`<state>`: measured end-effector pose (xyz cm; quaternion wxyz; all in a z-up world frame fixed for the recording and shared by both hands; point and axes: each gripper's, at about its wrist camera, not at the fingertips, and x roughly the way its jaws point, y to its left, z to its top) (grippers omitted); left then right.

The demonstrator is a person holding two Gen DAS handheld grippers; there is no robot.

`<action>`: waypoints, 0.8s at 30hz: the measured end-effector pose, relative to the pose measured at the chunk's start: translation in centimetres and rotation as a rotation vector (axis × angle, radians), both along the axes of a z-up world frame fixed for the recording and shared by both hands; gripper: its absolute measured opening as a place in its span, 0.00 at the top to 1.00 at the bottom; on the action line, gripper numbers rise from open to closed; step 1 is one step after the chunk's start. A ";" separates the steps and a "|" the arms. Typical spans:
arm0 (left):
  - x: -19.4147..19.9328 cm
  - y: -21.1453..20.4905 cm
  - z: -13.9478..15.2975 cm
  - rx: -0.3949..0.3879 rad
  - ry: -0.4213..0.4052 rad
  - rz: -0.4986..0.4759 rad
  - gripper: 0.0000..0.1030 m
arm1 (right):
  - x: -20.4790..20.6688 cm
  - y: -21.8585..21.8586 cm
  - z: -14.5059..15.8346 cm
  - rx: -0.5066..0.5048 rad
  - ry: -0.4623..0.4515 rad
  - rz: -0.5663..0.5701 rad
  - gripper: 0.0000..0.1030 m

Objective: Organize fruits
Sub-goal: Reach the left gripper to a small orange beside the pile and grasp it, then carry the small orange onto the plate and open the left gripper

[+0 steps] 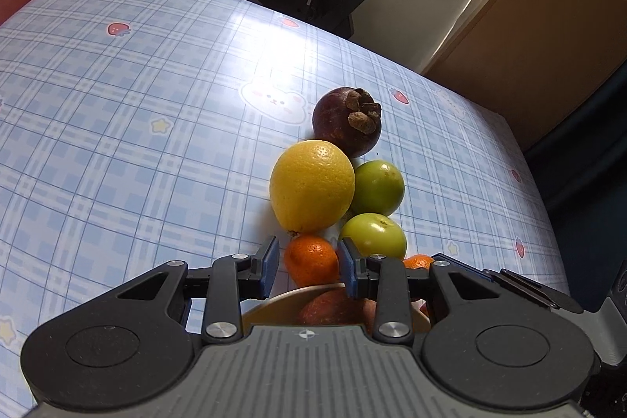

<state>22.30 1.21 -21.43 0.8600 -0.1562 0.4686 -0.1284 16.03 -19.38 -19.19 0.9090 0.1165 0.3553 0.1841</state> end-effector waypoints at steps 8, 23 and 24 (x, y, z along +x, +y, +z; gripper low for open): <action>0.9 0.0 -1.2 -0.053 0.048 0.030 0.66 | -0.6 -0.6 0.4 -0.019 -0.023 -0.028 0.63; -0.9 1.0 1.3 -0.051 -0.040 0.020 0.70 | -2.4 -0.9 1.6 -0.006 -0.048 -0.053 0.63; -1.2 1.1 1.7 -0.046 -0.049 0.015 0.70 | -2.6 -0.9 1.8 -0.006 -0.049 -0.053 0.63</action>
